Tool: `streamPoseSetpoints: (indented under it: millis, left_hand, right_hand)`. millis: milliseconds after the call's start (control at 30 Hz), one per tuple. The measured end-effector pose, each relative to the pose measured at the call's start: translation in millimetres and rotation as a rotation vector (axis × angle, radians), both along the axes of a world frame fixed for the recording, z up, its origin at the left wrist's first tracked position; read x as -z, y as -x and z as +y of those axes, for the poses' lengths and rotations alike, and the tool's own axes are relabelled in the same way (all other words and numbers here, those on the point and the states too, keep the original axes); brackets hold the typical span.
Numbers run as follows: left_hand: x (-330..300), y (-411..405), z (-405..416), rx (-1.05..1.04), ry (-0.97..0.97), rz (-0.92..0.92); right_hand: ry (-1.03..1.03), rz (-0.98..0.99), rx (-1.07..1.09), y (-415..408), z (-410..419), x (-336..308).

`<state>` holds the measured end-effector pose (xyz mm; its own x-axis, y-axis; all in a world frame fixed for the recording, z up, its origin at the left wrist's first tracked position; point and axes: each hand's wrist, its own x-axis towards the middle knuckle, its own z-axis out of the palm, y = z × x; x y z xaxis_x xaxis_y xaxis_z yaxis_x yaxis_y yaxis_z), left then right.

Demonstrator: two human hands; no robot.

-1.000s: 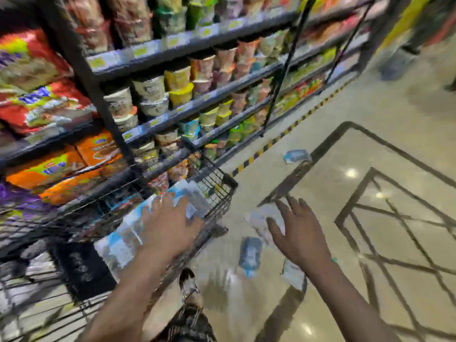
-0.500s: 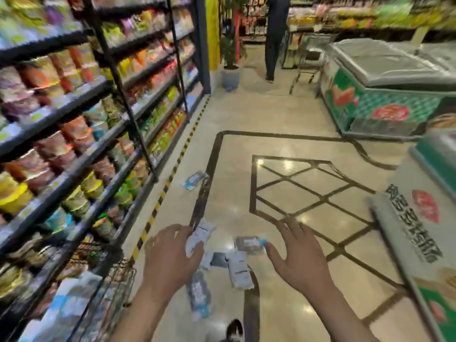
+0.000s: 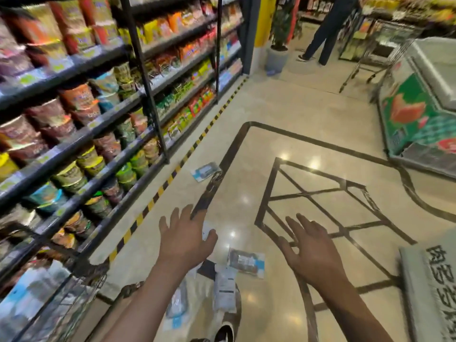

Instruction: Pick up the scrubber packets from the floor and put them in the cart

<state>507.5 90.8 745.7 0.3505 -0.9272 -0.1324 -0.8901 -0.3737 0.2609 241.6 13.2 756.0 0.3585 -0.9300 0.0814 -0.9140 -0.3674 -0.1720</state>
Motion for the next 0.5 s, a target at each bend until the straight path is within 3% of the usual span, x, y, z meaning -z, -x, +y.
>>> streamPoseSetpoints:
  millis: [133, 333, 500]
  left_hand:
    - [-3, 13, -70, 0.018, 0.030, -0.022]
    - [10, 33, -176, -0.013, -0.103, -0.025]
    - [19, 52, -266, -0.098, -0.170, -0.012]
  right_hand:
    - [0.070, -0.010, -0.051, 7, -71, 3]
    - [-0.165, -0.035, -0.041, 33, -195, 30]
    - [-0.206, 0.023, -0.161, 52, -310, 61]
